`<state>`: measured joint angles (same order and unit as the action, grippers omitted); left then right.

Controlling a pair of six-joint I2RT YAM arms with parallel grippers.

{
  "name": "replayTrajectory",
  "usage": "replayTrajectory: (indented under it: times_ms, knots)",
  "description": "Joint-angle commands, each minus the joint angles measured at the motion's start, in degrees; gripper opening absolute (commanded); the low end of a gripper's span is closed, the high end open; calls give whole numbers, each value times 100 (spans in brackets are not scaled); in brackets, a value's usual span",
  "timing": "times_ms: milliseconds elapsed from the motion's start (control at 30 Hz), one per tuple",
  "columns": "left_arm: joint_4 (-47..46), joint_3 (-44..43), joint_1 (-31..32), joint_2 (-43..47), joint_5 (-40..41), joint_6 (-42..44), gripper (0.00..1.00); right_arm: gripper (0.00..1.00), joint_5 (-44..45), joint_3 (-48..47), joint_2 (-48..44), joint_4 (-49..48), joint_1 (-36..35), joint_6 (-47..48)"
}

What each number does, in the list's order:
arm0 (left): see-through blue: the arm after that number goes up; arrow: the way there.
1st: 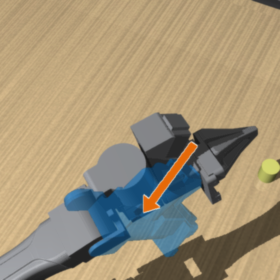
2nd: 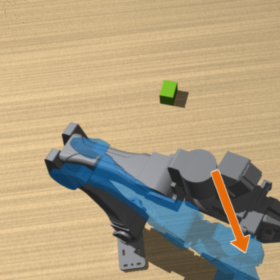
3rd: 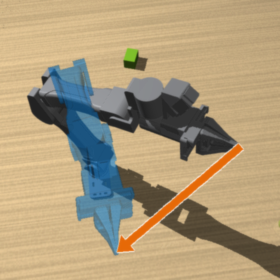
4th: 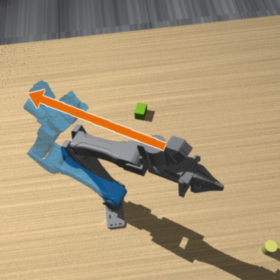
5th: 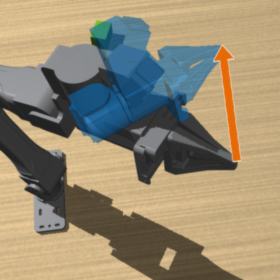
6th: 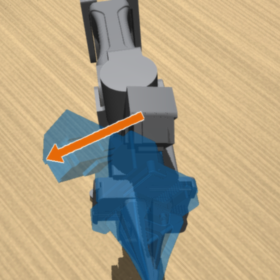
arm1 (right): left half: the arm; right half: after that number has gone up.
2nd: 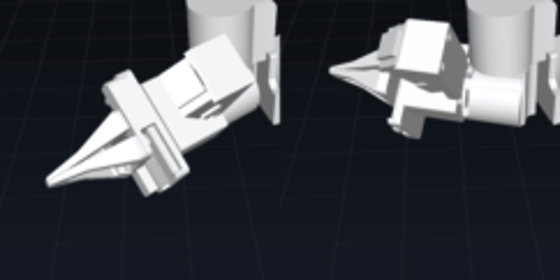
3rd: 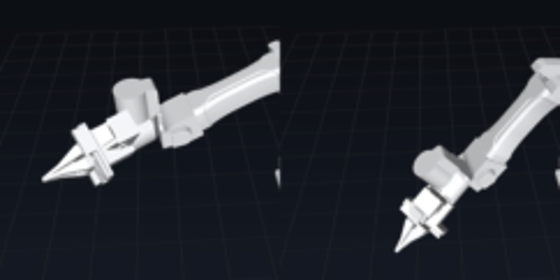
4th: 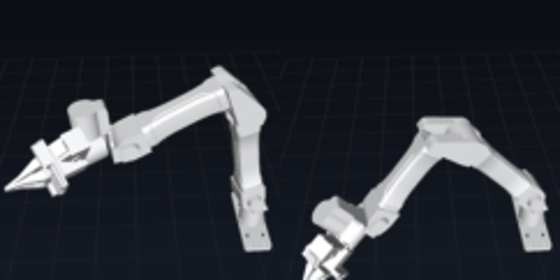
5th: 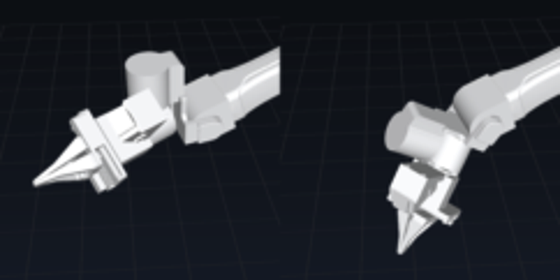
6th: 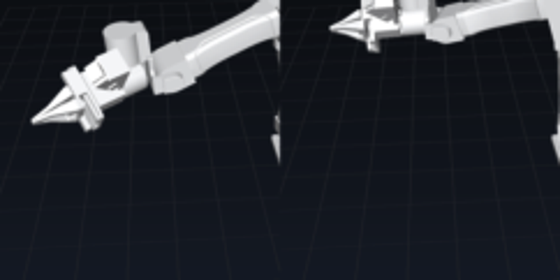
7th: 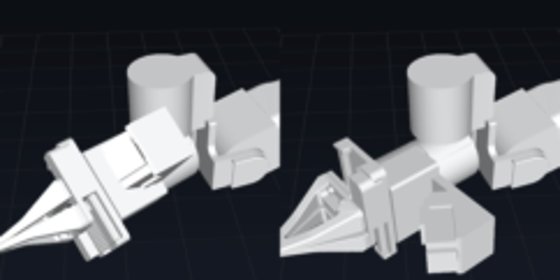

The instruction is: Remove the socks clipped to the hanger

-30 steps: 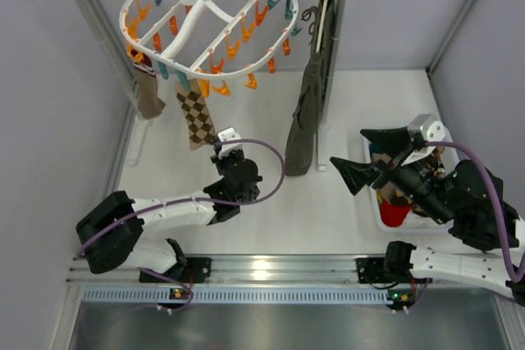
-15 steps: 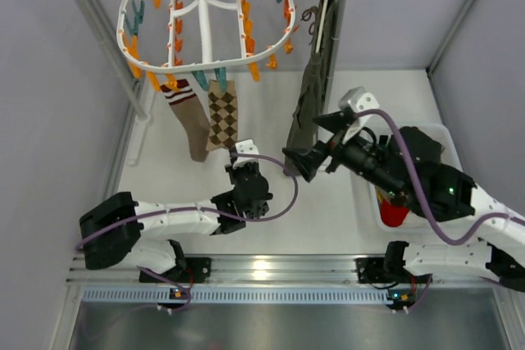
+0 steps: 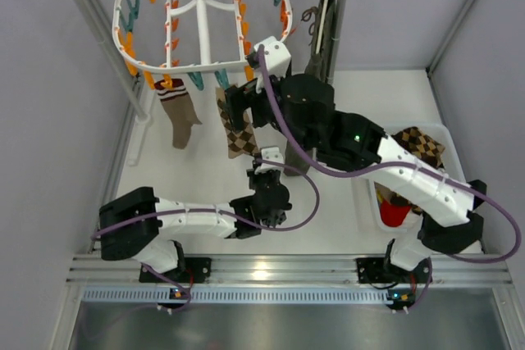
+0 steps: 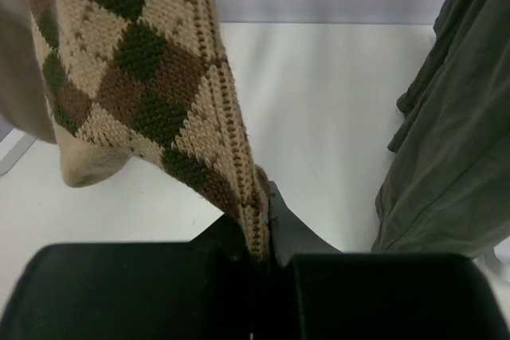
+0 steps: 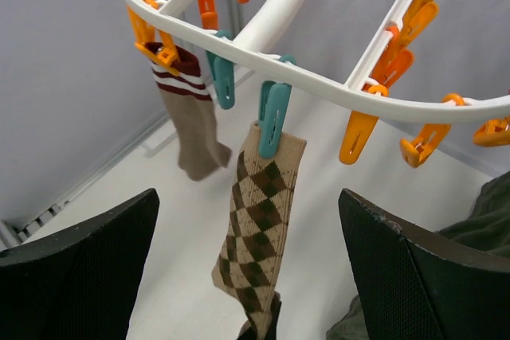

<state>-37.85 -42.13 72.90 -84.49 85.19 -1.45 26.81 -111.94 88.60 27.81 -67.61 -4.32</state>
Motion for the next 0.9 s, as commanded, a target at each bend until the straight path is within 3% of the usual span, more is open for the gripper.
replayTrajectory:
  times_ms: [0,133,300,867]
  knots:
    - [-276,-462,75,-243,789,303,0,89,491,-819,473,452,64,-34]
    - [-276,-665,110,-428,692,479,0,86,711,-1627,1141,926,73,159]
    - [-285,-814,127,-568,569,558,0,86,975,-1989,1546,999,64,605]
    - [-285,-1245,171,-991,200,558,0,81,3128,-2069,2618,-969,73,2444]
